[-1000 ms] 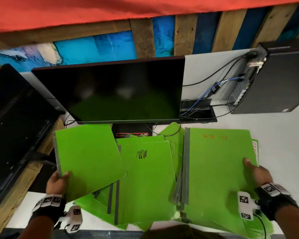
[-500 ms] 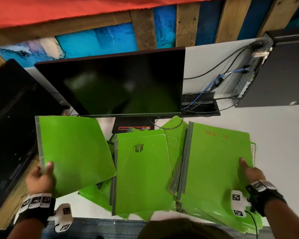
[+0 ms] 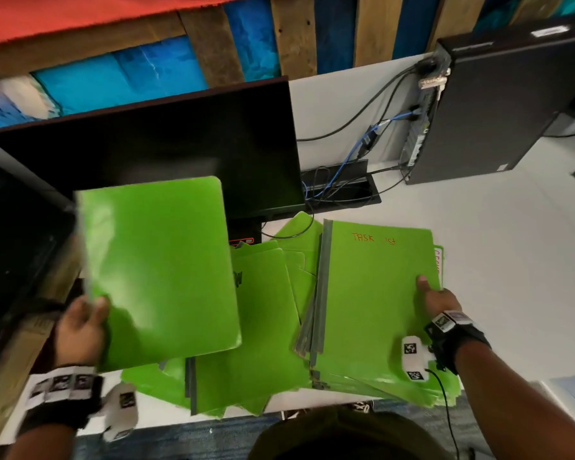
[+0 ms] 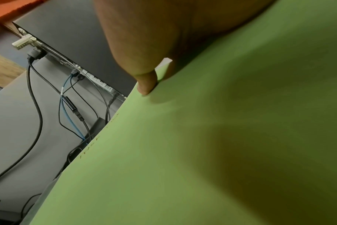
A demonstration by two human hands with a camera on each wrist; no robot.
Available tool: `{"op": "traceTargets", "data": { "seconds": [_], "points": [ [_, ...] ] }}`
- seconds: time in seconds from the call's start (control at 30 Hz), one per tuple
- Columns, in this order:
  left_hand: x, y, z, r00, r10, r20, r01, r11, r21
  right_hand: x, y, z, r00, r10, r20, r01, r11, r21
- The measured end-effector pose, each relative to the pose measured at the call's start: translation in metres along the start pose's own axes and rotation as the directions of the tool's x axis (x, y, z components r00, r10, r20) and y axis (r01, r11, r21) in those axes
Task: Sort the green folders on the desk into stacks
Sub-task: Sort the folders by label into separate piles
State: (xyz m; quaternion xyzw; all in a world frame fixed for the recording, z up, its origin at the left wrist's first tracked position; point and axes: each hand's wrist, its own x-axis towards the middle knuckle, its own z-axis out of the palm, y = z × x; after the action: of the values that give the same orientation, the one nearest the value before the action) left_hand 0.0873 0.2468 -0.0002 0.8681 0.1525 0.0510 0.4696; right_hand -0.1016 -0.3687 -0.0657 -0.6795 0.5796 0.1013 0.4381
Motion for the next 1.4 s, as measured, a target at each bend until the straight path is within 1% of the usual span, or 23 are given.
{"op": "traceTargets", "data": {
  "seconds": [0.03,0.07,0.1,0.13,0.17,0.2,0.27,0.33,0.37,0.5,0.57,0.67,0.73,0.77,0.8,0.87,0.9,0.97,1.03,1.1,1.2,1.3,1.4],
  "points": [
    [-0.034,0.033,0.020,0.998,-0.001,0.060,-0.002,0.999,0.052,0.001,0.000,-0.001,1.000,-0.003,0.006,0.003,1.000,-0.001],
    [-0.057,0.042,0.043,0.993,-0.032,0.111,0.019,0.994,0.112,0.001,0.000,-0.002,1.000,-0.003,0.013,0.003,1.000,0.000],
    [-0.068,0.043,0.060,0.988,-0.052,0.143,0.026,0.984,0.175,0.002,0.001,-0.002,1.000,-0.006,0.024,0.006,1.000,-0.001],
    [-0.079,0.042,0.079,0.981,-0.117,0.155,0.076,0.967,0.244,0.003,0.001,-0.003,0.999,-0.006,0.037,0.006,1.000,0.002],
    [-0.080,0.031,0.094,0.973,-0.170,0.154,0.121,0.952,0.282,0.004,0.002,-0.004,0.999,-0.011,0.050,0.011,1.000,0.005],
    [-0.086,0.030,0.106,0.951,-0.258,0.172,0.194,0.928,0.317,0.004,0.003,-0.005,0.998,-0.018,0.061,0.017,1.000,0.009],
    [-0.096,0.031,0.118,0.916,-0.355,0.187,0.248,0.868,0.431,0.005,0.006,-0.006,0.997,-0.030,0.078,0.030,1.000,0.009],
    [-0.100,0.027,0.125,0.904,-0.388,0.181,0.241,0.810,0.535,0.006,0.007,-0.006,0.996,-0.043,0.081,0.043,0.999,0.006],
    [-0.100,0.027,0.127,0.910,-0.375,0.177,0.223,0.802,0.554,0.006,0.008,-0.006,0.996,-0.047,0.081,0.047,0.999,0.003],
    [-0.107,0.039,0.126,0.913,-0.377,0.154,0.250,0.817,0.519,0.008,0.010,-0.005,0.996,-0.050,0.075,0.052,0.999,-0.017],
    [-0.109,0.045,0.128,0.908,-0.387,0.160,0.276,0.841,0.466,0.009,0.010,-0.004,0.996,-0.055,0.076,0.057,0.998,-0.021],
    [-0.116,0.059,0.138,0.888,-0.408,0.212,0.321,0.880,0.351,0.011,0.010,-0.004,0.996,-0.053,0.076,0.055,0.998,-0.028],
    [-0.119,0.070,0.141,0.891,-0.415,0.183,0.355,0.889,0.290,0.011,0.011,-0.004,0.995,-0.054,0.082,0.057,0.998,-0.032],
    [-0.116,0.071,0.142,0.899,-0.404,0.167,0.354,0.898,0.262,0.012,0.011,-0.004,0.995,-0.054,0.083,0.057,0.998,-0.031],
    [-0.113,0.071,0.140,0.909,-0.378,0.175,0.326,0.908,0.264,0.012,0.011,-0.004,0.995,-0.054,0.081,0.057,0.998,-0.029],
    [-0.111,0.076,0.133,0.922,-0.296,0.248,0.219,0.930,0.295,0.012,0.012,-0.004,0.995,-0.058,0.077,0.060,0.998,-0.028],
    [-0.106,0.072,0.128,0.925,-0.256,0.280,0.175,0.943,0.283,0.013,0.012,-0.004,0.995,-0.062,0.074,0.063,0.998,-0.024],
    [-0.107,0.082,0.111,0.931,-0.168,0.323,0.112,0.976,0.185,0.013,0.013,-0.004,0.995,-0.062,0.076,0.063,0.998,-0.012],
    [-0.108,0.091,0.089,0.941,-0.077,0.331,0.049,0.994,0.093,0.011,0.012,-0.004,0.995,-0.061,0.079,0.061,0.998,0.002],
    [-0.107,0.108,0.062,0.948,-0.011,0.318,-0.003,0.999,0.045,0.010,0.012,-0.005,0.995,-0.058,0.082,0.057,0.998,0.021],
    [-0.104,0.142,0.030,0.943,0.100,0.319,-0.099,0.995,-0.018,0.007,0.012,-0.006,0.994,-0.066,0.087,0.063,0.997,0.042],
    [-0.100,0.177,0.034,0.906,0.199,0.374,-0.180,0.980,-0.086,0.007,0.012,-0.006,0.992,-0.071,0.103,0.066,0.996,0.058],
    [-0.111,0.214,0.077,0.845,0.302,0.441,-0.217,0.948,-0.233,0.007,0.012,-0.008,0.990,-0.072,0.122,0.065,0.996,0.058]
  ]
}}
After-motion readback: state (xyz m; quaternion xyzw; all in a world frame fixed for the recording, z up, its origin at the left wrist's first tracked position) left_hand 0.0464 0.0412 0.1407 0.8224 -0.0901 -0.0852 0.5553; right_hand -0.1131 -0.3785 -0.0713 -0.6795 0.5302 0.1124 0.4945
